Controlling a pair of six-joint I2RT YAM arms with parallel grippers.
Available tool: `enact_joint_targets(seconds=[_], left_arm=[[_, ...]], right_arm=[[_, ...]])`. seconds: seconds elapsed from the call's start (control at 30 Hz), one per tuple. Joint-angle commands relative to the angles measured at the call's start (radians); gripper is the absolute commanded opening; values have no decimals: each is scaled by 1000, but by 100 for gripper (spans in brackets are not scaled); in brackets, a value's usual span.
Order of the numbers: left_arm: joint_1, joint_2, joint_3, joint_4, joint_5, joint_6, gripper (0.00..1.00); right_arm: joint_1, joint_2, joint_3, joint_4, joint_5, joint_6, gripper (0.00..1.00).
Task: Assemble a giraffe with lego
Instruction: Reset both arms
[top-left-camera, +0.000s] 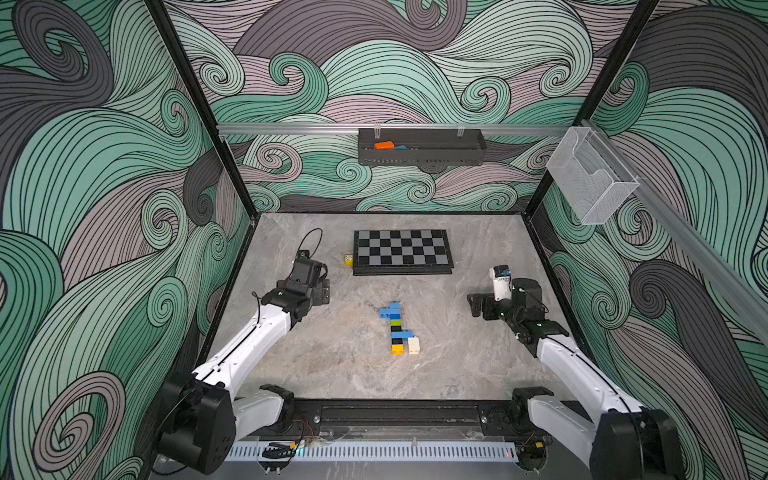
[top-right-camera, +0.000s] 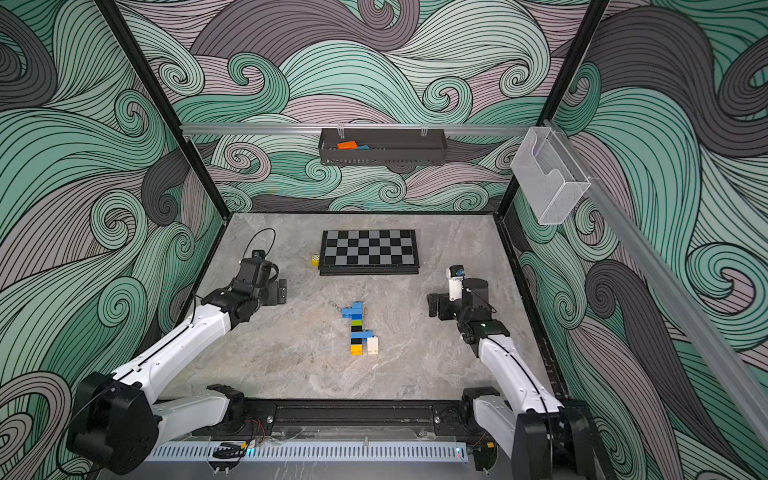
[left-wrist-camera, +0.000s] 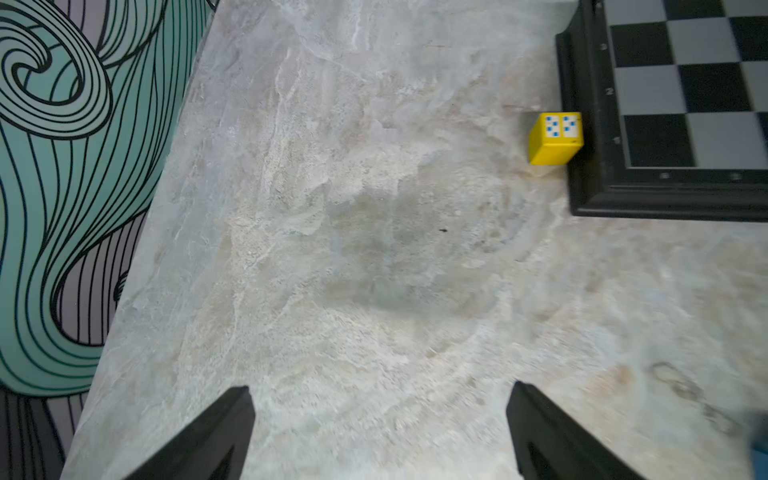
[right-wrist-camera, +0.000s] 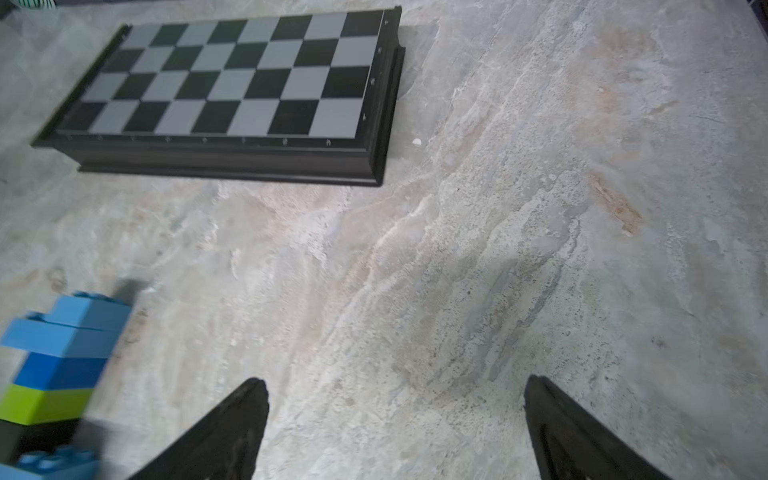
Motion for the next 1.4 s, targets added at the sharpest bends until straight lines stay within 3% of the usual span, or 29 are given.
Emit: enact_joint_targets(seconds=[0.0, 0.1, 0.2, 0.23, 0.33, 0.4, 0.47, 0.5, 0.6, 0.7, 0.73, 1.37], left_arm=[[125, -75, -161, 404, 61, 102, 99], [209, -60, -250, 551, 112, 83, 99], [270, 24, -309, 749, 177, 89, 99], [291, 62, -299, 786, 198, 94, 99], [337, 172, -248, 869, 247, 97, 99], [382, 243, -187, 846, 360, 54, 99], [383, 320, -215, 966, 439, 83, 99], [382, 345, -209, 974, 487, 108, 99], [348, 409, -236, 1095, 474, 163, 99], [347, 380, -202, 972, 456, 136, 99], [343, 394, -217, 1032, 457, 155, 99], [340, 384, -208, 995, 442, 146, 99]], right_arm=[[-33, 103, -46, 398, -88, -146, 99], [-51, 199, -91, 652, -94, -112, 99], [-71, 335, -4, 687, -135, -96, 99], [-82, 361, 38, 639, -161, -75, 99], [-85, 477, -30, 897, -157, -43, 99], [-90, 533, -58, 1020, -140, -23, 99], [-90, 497, -46, 927, -142, -36, 99], [-90, 513, -53, 968, -136, -30, 99], [-79, 507, -46, 946, -39, -9, 99], [-33, 513, -28, 920, 67, -28, 99], [-26, 507, -28, 915, 81, -35, 99], [-21, 509, -28, 917, 81, -41, 99]])
